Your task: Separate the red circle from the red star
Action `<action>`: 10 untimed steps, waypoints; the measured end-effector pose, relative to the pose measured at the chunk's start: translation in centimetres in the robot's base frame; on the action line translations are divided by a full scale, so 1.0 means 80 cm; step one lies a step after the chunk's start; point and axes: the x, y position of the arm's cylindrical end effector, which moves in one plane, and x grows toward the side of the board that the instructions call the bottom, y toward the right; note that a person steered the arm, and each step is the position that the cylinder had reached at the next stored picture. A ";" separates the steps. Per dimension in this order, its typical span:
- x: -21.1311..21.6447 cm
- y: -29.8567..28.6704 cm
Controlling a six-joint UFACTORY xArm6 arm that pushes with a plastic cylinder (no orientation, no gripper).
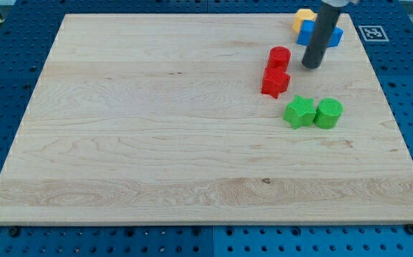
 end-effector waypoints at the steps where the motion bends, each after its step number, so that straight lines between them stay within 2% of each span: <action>1: -0.008 -0.027; 3: -0.005 -0.063; 5: 0.017 -0.040; 6: 0.036 -0.053; 8: 0.038 -0.078; 10: 0.039 -0.133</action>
